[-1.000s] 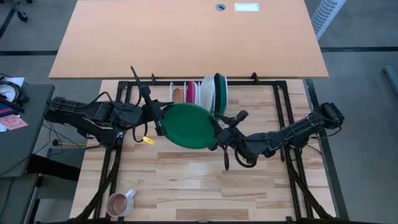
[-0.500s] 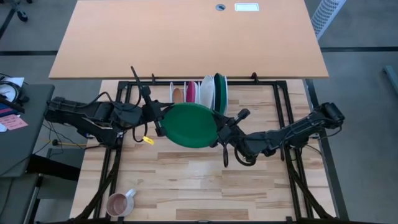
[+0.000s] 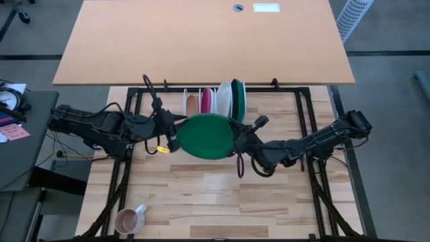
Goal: Sort dishes
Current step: Put the green plate in the dish rack
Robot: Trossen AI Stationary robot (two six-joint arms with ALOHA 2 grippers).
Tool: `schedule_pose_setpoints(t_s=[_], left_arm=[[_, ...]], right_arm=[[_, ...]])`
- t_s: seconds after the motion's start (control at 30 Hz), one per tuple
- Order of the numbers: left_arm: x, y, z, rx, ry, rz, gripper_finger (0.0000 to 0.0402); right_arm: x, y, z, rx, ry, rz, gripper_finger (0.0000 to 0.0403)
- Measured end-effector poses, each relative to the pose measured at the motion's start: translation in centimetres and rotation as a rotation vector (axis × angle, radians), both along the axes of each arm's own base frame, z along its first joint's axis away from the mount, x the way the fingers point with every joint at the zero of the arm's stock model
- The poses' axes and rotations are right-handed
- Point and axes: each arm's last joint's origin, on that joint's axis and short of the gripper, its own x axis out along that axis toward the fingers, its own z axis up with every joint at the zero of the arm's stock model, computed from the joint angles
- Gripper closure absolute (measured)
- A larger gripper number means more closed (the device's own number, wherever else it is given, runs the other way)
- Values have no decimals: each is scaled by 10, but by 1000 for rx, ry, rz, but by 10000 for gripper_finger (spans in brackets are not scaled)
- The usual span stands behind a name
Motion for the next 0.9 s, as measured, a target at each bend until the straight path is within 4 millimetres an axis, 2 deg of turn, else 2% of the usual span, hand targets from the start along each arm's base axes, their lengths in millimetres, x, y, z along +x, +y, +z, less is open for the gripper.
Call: schedule_pose_setpoints(t_s=[0.17, 0.5, 0.9], left_arm=[[-1, 1, 0, 1, -2, 27, 335], [-1, 1, -2, 1, 12, 35, 334], [-2, 2, -3, 16, 18, 72, 333]], right_arm=[[-1, -4, -2, -28, 57, -90, 399], [-4, -2, 0, -38, 79, -155, 400], [-5, 2, 0, -37, 76, -144, 400]])
